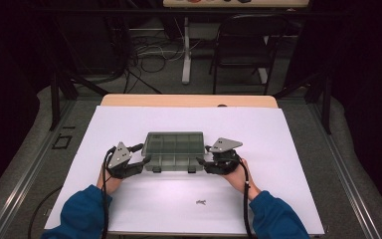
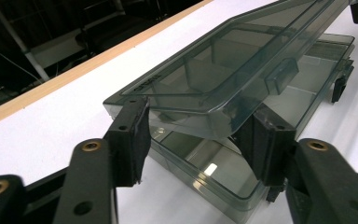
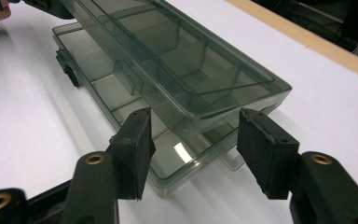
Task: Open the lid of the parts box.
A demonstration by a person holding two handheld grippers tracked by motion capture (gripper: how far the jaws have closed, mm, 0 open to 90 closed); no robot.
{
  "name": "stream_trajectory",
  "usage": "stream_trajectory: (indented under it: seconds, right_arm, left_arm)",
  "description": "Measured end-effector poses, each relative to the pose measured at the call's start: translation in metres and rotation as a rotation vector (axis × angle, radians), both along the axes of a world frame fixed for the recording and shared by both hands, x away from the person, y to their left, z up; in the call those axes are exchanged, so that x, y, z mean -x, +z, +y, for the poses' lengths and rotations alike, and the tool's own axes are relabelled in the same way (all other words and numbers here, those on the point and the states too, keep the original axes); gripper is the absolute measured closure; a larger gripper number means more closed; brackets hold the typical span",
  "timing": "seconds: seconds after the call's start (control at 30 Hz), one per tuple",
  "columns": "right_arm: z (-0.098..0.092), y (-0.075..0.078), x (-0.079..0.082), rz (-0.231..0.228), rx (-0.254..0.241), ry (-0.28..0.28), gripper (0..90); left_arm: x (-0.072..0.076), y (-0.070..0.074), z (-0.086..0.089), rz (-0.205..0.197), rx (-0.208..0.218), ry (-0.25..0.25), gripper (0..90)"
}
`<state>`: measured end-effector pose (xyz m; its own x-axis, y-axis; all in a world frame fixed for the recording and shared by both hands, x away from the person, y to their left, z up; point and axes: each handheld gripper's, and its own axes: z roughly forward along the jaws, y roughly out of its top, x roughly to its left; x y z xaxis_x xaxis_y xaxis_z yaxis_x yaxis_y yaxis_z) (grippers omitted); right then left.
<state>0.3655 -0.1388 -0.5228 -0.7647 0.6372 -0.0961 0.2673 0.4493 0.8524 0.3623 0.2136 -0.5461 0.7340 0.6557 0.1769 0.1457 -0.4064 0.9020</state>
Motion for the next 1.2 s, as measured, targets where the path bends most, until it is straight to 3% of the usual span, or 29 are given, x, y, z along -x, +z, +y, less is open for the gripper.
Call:
stream_trajectory:
  seconds: [0.17, 0.57, 1.2]
  right_arm:
    - [0.0, 0.001, 0.001, -0.045, 0.032, -0.006, 42.1]
    - [0.007, 0.002, 0.001, -0.131, 0.071, -0.012, 50.6]
    - [0.002, 0.007, -0.001, -0.173, 0.07, -0.01, 61.6]
  left_arm:
    - [-0.001, -0.001, 0.0, -0.017, 0.011, 0.008, 48.9]
    - [-0.006, 0.003, 0.003, 0.008, 0.026, 0.004, 51.4]
    - [-0.016, 0.011, 0.002, 0.012, 0.052, 0.018, 57.2]
